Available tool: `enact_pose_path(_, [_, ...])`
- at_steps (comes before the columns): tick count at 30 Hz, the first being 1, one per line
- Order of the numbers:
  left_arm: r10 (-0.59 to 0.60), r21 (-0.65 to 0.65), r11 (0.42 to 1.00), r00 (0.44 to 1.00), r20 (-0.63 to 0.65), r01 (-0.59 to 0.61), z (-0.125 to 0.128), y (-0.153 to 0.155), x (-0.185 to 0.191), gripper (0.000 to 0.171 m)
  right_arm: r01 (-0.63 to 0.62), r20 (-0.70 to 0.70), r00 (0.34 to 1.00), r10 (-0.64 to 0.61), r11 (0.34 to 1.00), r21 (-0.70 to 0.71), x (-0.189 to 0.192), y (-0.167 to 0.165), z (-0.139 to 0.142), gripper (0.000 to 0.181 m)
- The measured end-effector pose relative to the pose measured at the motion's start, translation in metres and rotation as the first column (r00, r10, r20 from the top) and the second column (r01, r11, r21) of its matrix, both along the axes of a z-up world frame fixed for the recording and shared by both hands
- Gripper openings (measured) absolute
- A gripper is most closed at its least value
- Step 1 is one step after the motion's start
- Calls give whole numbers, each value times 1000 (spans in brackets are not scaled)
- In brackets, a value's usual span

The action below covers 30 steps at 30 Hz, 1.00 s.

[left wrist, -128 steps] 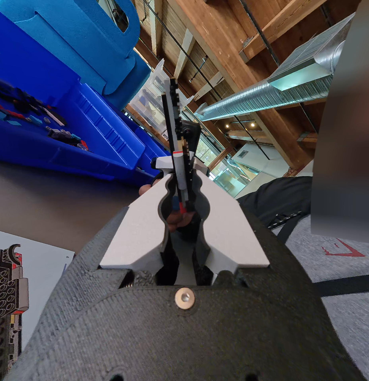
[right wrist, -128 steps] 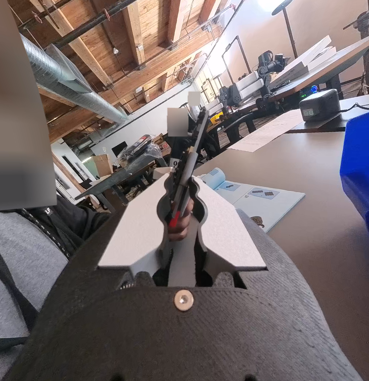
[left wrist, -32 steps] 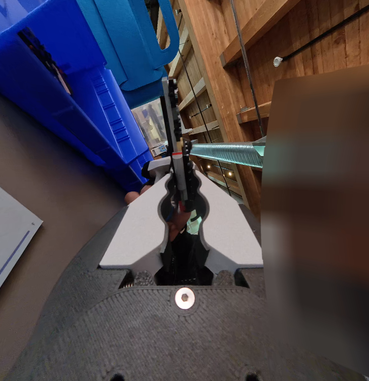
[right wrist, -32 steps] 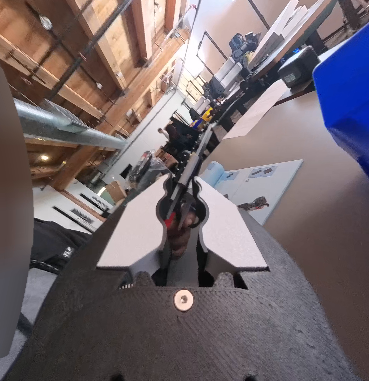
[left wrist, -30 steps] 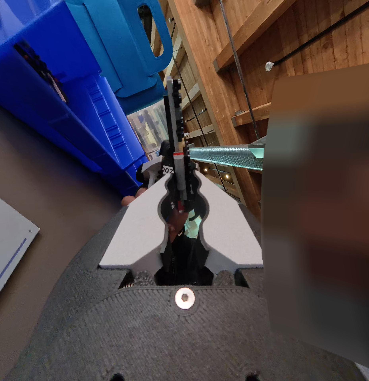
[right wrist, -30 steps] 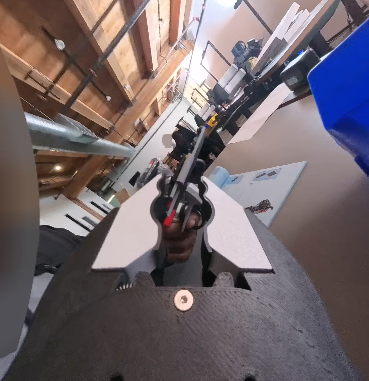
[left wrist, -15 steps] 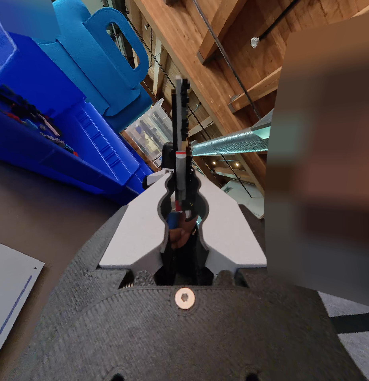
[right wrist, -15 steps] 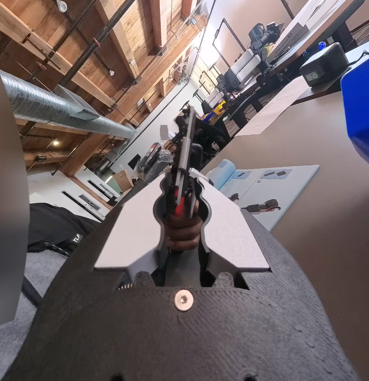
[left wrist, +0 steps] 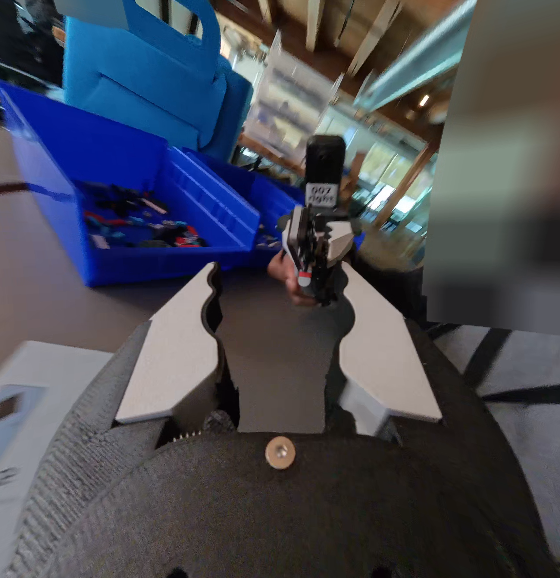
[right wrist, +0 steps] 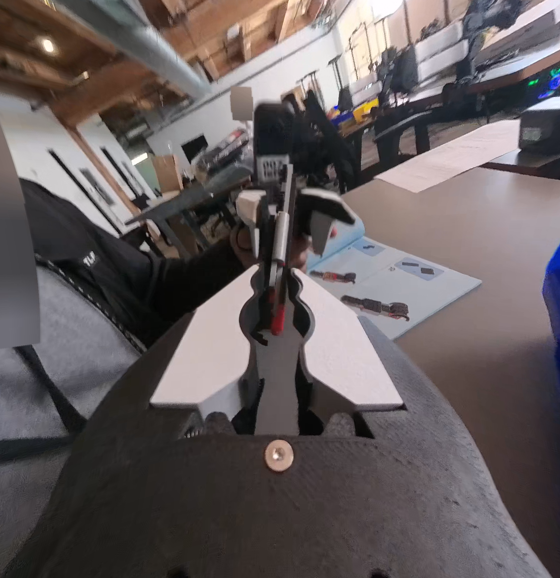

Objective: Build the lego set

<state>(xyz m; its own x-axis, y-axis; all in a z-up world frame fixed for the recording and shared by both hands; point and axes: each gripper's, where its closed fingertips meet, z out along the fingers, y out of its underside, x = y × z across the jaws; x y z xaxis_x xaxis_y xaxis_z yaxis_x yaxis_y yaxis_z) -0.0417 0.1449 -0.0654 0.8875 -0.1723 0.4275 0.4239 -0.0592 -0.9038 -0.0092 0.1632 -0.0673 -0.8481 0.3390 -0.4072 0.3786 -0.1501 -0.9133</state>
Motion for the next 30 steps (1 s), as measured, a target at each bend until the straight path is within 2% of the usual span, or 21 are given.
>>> enact_pose_path(3, [-31, -63, 998, 990, -135, 23, 2, -7, 3, 72, -55, 7, 998, 55, 993, 100, 7, -3, -12, 15])
enact_pose_path(6, [-154, -183, 975, 976, -156, 124, -8, -4, 17, 72, -79, 2, 997, 80, 978, 191, 11, -7, -25, 15])
enact_pose_path(9, [-263, -277, 939, 944, -200, 203, -19, -1, 32, 63, -80, -25, 996, 89, 965, 249, 14, -10, -30, 15])
enact_pose_path(15, [-350, -317, 910, 904, -247, 265, -31, 10, 49, 35, -78, -43, 995, 93, 957, 279, 16, -12, -32, 15])
enact_pose_path(19, [-352, -296, 914, 905, -239, 277, -31, 11, 52, 18, -70, -73, 993, 96, 951, 300, 17, -12, -31, 15])
enact_pose_path(24, [-382, -273, 907, 900, -212, 321, -34, 8, 56, 15, -80, -85, 990, 112, 946, 316, 20, -14, -33, 15])
enact_pose_path(30, [-362, -247, 920, 900, -242, 304, -37, 7, 55, 15, -78, -92, 989, 113, 942, 326, 20, -15, -35, 15])
